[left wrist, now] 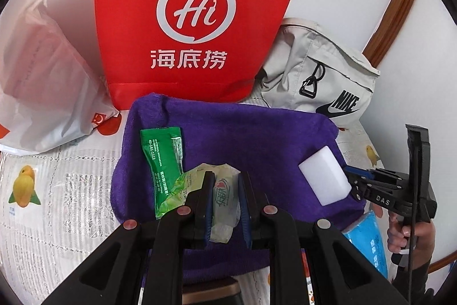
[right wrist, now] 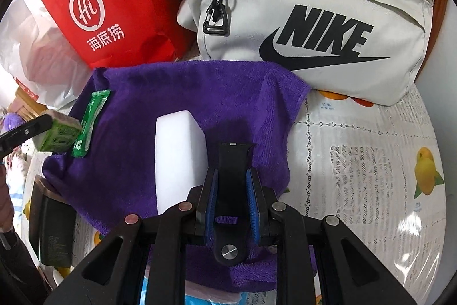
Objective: Organize soft objects
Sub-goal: 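Carry the watch strap and the clear packet over the purple towel with both tools, then open the right tool over the towel to drop the strap while the left tool releases the clear packet, then grasp another black watch strap with the right tool while the left tool approaches the white glove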
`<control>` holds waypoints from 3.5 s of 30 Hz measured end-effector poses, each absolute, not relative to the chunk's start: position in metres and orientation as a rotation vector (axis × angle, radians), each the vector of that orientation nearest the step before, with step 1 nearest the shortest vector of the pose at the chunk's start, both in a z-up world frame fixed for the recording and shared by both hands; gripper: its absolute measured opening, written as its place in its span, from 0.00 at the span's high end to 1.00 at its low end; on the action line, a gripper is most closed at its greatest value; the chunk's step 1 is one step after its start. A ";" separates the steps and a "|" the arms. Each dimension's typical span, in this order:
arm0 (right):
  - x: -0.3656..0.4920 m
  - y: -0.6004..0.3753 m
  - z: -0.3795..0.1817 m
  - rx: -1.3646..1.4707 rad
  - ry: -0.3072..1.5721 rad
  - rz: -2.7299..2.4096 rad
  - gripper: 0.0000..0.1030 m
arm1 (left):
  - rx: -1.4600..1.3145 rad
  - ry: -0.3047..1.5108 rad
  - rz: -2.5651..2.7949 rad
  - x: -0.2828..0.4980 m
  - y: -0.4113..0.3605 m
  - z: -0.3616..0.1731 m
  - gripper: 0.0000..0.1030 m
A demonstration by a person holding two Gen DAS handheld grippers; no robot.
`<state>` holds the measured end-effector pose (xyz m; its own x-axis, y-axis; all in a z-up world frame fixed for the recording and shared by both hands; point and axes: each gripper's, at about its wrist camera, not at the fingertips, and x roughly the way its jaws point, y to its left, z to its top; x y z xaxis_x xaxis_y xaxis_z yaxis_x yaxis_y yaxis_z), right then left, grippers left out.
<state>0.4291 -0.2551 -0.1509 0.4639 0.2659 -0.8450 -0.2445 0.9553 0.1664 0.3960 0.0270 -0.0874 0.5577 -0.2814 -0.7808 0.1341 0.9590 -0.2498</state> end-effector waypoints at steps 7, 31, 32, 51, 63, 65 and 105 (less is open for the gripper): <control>0.428 -0.259 -0.151 0.046 1.061 0.340 0.80 | -0.155 0.984 -0.232 0.410 0.023 -0.100 0.84; 0.407 -0.268 -0.123 0.013 1.001 0.362 0.68 | -0.140 1.087 -0.241 0.403 0.001 -0.114 0.33; 0.405 -0.268 -0.121 0.013 0.996 0.364 0.68 | -0.135 1.079 -0.232 0.400 0.002 -0.110 0.31; 0.300 -0.250 -0.082 -0.026 0.895 0.403 0.54 | -0.134 0.900 -0.146 0.308 0.029 -0.051 0.31; 0.208 -0.230 -0.089 -0.006 0.898 0.472 0.52 | -0.164 0.989 -0.174 0.212 0.030 -0.064 0.31; 0.189 -0.226 -0.094 -0.009 0.897 0.488 0.52 | -0.174 0.993 -0.166 0.194 0.031 -0.070 0.31; 0.135 -0.174 -0.148 -0.056 0.962 0.636 0.97 | -0.315 1.030 -0.161 0.101 0.057 -0.124 0.31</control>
<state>0.1349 -0.1745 -0.1475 0.4057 0.4797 -0.7780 -0.5282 0.8177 0.2287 0.1014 0.0569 -0.1239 0.5080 -0.2775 -0.8155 -0.0161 0.9435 -0.3310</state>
